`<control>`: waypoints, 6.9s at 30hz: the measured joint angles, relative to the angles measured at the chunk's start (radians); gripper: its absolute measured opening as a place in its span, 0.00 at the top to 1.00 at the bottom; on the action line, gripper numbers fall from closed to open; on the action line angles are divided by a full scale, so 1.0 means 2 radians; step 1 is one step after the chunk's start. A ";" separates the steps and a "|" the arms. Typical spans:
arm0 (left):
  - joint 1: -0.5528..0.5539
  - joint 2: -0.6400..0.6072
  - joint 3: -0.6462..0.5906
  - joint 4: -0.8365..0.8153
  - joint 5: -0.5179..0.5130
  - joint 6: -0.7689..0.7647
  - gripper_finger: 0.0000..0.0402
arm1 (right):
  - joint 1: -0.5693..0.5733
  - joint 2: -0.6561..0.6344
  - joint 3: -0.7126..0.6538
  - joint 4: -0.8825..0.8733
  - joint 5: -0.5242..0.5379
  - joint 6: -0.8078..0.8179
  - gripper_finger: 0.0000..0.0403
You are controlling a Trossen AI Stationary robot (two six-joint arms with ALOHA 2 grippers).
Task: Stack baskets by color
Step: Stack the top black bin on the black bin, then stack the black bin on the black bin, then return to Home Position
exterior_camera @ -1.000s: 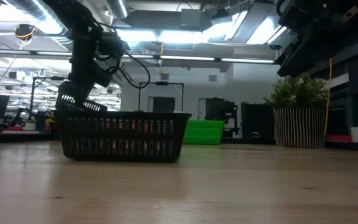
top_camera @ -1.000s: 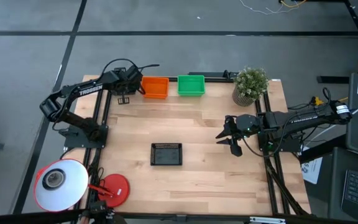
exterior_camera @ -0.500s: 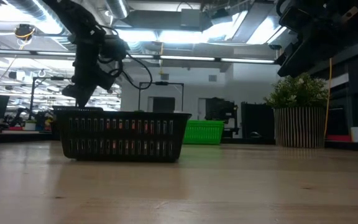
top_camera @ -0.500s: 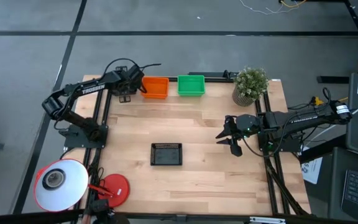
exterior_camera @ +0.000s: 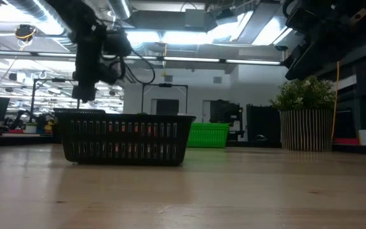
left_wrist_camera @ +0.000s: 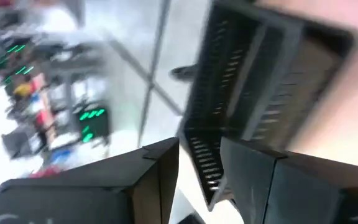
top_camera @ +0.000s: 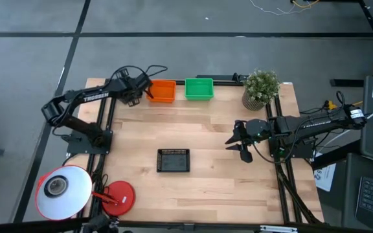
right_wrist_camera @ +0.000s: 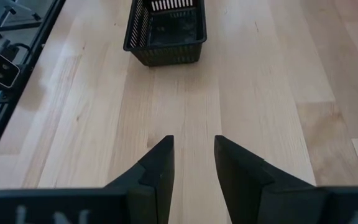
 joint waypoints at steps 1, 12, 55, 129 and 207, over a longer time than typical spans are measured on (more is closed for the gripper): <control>0.000 0.003 -0.011 0.017 -0.018 -0.002 0.72 | 0.000 0.000 0.000 -0.003 0.000 0.000 0.72; -0.001 0.014 -0.090 0.092 -0.069 -0.002 0.75 | 0.000 0.000 0.000 -0.009 0.000 0.013 0.72; -0.370 0.170 0.136 0.065 0.427 -0.251 0.61 | 0.000 0.000 0.000 -0.009 0.000 0.012 0.72; 0.093 0.204 0.264 -0.300 0.062 -0.024 1.00 | 0.000 0.000 0.000 -0.009 0.001 -0.001 0.72; -0.521 -0.332 -0.264 0.307 0.063 -0.398 0.78 | 0.107 -0.162 -0.271 0.448 0.052 -0.026 0.72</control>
